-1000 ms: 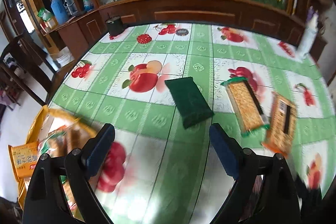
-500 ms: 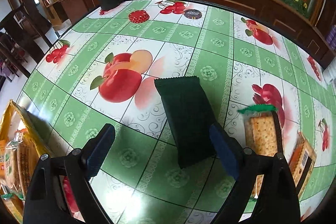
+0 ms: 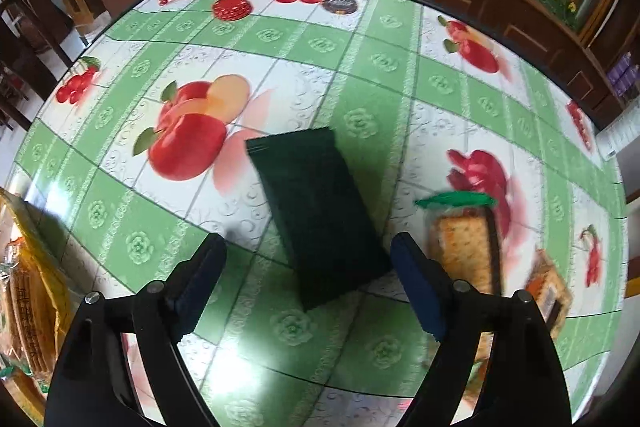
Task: Organize snacks
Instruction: 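Grasp the clear bag of dark snacks with right tool while left grasps dark green pack, then carry both held packs over the tray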
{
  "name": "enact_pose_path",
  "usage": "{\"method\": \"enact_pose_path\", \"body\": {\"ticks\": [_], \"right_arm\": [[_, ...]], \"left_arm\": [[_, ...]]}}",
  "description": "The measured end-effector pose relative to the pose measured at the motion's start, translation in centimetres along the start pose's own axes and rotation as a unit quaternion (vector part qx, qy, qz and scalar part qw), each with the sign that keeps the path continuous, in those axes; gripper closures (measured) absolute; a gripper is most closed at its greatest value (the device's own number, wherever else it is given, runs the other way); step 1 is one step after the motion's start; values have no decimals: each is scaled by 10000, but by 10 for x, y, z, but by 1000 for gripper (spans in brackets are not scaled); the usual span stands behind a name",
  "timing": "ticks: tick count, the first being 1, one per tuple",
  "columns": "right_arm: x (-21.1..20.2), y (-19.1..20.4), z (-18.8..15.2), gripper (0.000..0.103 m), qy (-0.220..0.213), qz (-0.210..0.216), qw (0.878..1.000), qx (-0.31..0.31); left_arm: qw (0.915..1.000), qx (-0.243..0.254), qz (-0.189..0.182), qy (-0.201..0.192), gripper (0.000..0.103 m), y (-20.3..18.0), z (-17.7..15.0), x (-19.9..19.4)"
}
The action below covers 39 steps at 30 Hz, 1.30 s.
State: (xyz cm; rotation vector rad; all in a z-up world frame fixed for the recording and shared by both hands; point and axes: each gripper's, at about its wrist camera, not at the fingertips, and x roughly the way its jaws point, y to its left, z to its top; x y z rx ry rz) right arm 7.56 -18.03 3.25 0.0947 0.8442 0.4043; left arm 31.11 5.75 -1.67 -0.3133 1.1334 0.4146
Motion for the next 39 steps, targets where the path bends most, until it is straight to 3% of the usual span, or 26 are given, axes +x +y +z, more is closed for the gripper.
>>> {"method": "enact_pose_path", "body": {"ticks": [4, 8, 10, 11, 12, 19, 32, 39], "right_arm": [[0, -4, -3, 25, 39, 7, 10000, 49], [-5, -7, -5, 25, 13, 6, 10000, 72], [-9, -8, -5, 25, -28, 11, 10000, 91], [-10, -8, -5, 25, -41, 16, 9999, 112], [-11, -9, -5, 25, -54, 34, 9999, 129], [-20, -7, -11, 25, -120, 116, 9996, 210], [-34, 4, -31, 25, -221, 301, 9988, 314], [-44, 21, -41, 25, -287, 416, 9985, 213]], "left_arm": [[9998, 58, 184, 30, 16, -3, 1, 11], [9995, 34, 143, -284, 20, 4, -2, 5], [9991, 78, 124, -396, 39, 6, -3, 1], [9990, 98, 109, -432, 57, 7, -4, -2], [9990, 123, 78, -430, 61, 8, -4, -3], [9974, 401, -65, -588, 61, 21, -32, -12], [9845, 824, 45, -1550, 61, 74, -149, -95], [9797, 823, 160, -1823, 61, 112, -201, -131]]}}
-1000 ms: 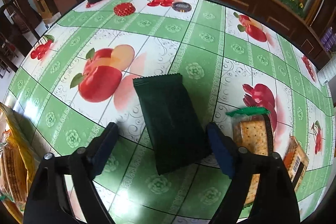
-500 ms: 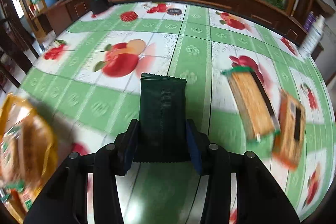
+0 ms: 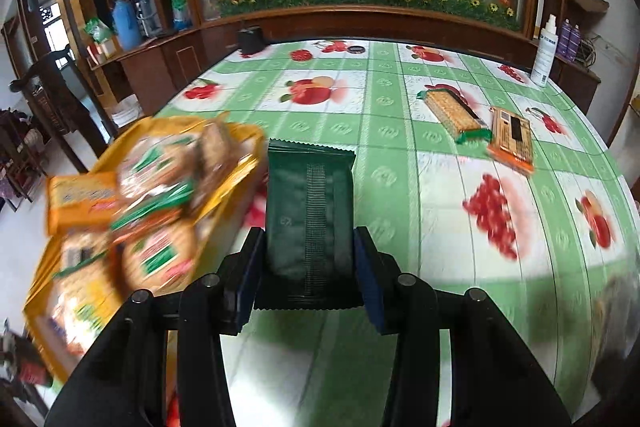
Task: Organize snacks
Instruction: 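Carry both held packs over the tray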
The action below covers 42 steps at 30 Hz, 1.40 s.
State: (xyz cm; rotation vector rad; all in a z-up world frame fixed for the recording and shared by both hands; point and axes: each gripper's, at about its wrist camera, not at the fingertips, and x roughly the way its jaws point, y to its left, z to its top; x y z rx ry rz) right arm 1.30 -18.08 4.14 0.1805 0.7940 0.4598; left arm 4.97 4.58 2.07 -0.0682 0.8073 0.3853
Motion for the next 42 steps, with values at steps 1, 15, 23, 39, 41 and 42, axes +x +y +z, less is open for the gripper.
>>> {"method": "enact_pose_path", "body": {"ticks": [1, 15, 23, 39, 41, 42], "right_arm": [[-2, 4, -2, 25, -11, 22, 10000, -19], [-2, 59, -11, 25, 8, 419, 9984, -367], [11, 91, -13, 25, 91, 640, 9964, -555], [36, 140, -14, 25, 264, 1003, 9909, -861], [39, 146, -13, 25, 283, 1034, 9901, -903], [41, 148, -12, 25, 297, 1047, 9897, -926]], "left_arm": [[10000, -7, 19, -20, 61, 5, -3, -5], [9982, -246, 466, -285, 61, 75, -33, -44], [9966, -449, 644, -254, 60, 111, -40, -41], [9937, -732, 799, -303, 60, 156, -42, -43], [9932, -765, 828, -286, 60, 160, -43, -41], [9931, -778, 839, -273, 60, 162, -44, -40]]}}
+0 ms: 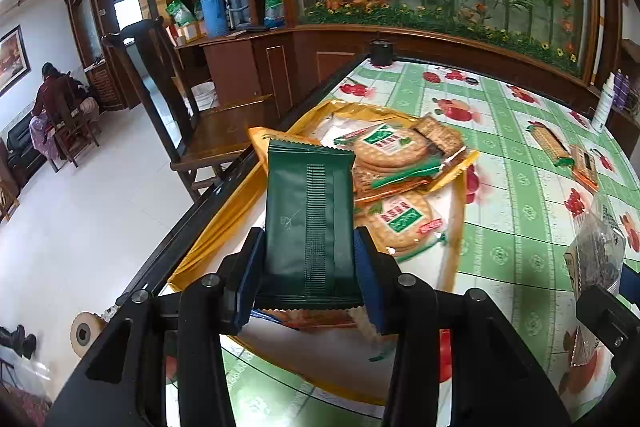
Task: Organize snacks
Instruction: 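Carry both held packs over the tray, then lower both packs into the tray and open both tools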
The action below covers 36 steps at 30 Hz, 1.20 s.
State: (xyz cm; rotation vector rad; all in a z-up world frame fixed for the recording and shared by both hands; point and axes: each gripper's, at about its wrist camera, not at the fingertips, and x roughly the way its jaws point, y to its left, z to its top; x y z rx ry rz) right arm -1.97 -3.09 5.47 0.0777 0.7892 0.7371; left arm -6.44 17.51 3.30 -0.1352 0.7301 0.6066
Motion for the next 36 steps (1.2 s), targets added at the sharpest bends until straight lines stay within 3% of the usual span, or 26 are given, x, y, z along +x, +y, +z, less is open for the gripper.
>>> {"method": "enact_pose_path", "body": {"ticks": [10, 22, 36], "right_arm": [[33, 26, 16, 25, 153, 230, 9995, -181], [87, 58, 40, 25, 262, 471, 9983, -202], [122, 59, 53, 25, 441, 395, 9979, -251]], "left_arm": [[9993, -283, 128, 187, 60, 31, 3, 21], [9989, -308, 281, 225, 60, 43, 4, 36], [9978, -365, 326, 439, 60, 47, 6, 60]]}}
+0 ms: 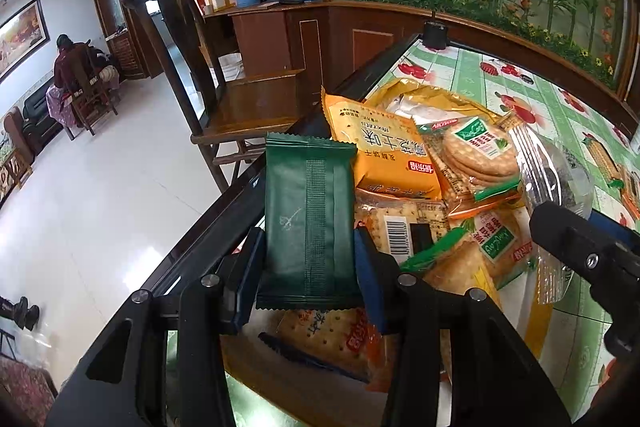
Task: Organize snacks
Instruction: 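Lower both packs into the tray and open both tools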
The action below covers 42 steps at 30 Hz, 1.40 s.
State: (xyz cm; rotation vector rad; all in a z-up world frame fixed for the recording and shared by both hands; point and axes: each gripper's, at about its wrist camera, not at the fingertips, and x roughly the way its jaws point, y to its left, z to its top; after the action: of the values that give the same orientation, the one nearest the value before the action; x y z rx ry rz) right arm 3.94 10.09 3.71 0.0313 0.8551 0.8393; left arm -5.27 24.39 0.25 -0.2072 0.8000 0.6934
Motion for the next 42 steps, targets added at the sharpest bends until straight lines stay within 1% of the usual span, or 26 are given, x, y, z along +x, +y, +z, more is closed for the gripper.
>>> {"method": "enact_pose_path", "body": {"ticks": [3, 12, 17, 22, 23, 24, 25, 26, 28, 29, 30, 36, 42], "right_arm": [[3, 1, 1, 25, 9, -12, 10000, -25], [9, 5, 1, 23, 67, -53, 9999, -130], [8, 3, 0, 18, 98, -22, 9999, -63], [-3, 8, 3, 19, -64, -42, 9998, -167], [-4, 9, 4, 19, -87, -62, 9997, -197], [-7, 10, 4, 19, -113, -82, 9997, -221], [-9, 11, 4, 18, -126, -75, 9997, -217], [-11, 10, 4, 18, -136, -66, 9997, -203], [-15, 10, 3, 18, -151, -77, 9997, -183], [-17, 9, 2, 18, -162, -91, 9997, -174], [-20, 7, 1, 18, -177, -109, 9997, -155], [-38, -6, -3, 18, -261, -213, 9994, -50], [-58, -31, -9, 18, -354, -381, 9985, 195]], "left_arm": [[10000, -6, -20, 75, 60, 0, 0, 4], [10000, -17, -35, 82, 60, -1, -1, 3], [9999, -54, -62, 90, 59, 1, -1, 0], [9999, -105, -85, 32, 55, 4, 1, -6], [9999, -116, -102, 23, 49, 4, 1, -8], [9999, -127, -100, 6, 39, 4, 1, -10], [9999, -134, -85, -14, 34, 4, 2, -12], [9999, -138, -46, -54, 31, 5, 1, -15], [9998, -160, -19, -110, 28, 6, 2, -20], [9998, -182, -25, -102, 24, 5, 3, -21], [9997, -206, -28, -102, 23, 6, 4, -22], [9995, -229, -73, -195, 23, 2, 5, -34], [9991, -129, -156, -367, 23, -11, 5, -50]]}}
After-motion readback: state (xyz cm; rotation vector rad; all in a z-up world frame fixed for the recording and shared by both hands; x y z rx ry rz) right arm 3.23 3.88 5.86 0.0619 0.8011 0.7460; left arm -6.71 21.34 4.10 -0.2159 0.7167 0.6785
